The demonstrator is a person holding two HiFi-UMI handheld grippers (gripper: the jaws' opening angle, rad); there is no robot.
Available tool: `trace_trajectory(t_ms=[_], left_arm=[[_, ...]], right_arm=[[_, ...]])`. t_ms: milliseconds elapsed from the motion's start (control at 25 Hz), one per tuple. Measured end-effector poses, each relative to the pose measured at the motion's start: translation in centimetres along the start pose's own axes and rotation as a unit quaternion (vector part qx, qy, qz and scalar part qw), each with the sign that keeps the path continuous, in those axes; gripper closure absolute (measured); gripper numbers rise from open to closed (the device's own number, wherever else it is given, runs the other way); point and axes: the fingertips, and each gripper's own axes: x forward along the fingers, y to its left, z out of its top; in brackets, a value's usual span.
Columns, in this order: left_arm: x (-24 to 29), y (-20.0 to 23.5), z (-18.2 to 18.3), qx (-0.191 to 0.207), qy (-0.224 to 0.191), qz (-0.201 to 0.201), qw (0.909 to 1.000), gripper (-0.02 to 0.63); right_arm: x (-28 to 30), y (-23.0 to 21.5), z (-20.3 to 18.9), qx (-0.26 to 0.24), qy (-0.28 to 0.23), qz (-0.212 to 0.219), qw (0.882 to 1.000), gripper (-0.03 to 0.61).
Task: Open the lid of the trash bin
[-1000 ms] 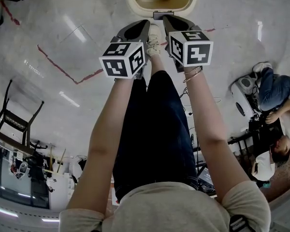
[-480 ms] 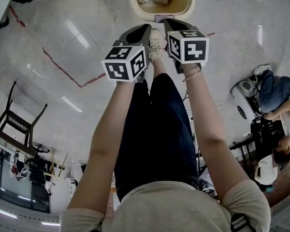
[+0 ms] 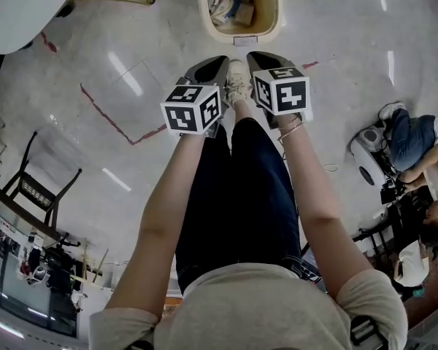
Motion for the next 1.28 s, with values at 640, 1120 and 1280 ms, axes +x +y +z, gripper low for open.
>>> trace_trajectory(t_ms=[640, 1120, 1280], left_arm=[[-7.9, -7.3, 4.4, 0.062, 0.002, -0.017, 0.9979, 0.604], [-14.7, -15.2, 12.0, 0.119, -0.084, -0.039, 0.9886, 0.604], [-17.1, -17.4, 15.2, 0.147, -0.114, -0.035, 0.9819, 0.604]], right_arm=[[-12.7, 3.6, 7.4, -0.032, -0.136, 0.003, 0.990, 0.571], [-22.9, 7.1, 12.6, -0.085, -0.202, 0.014, 0.976, 0.571], [-26.7, 8.9, 14.4, -0.128, -0.225, 0.005, 0.966, 0.571]])
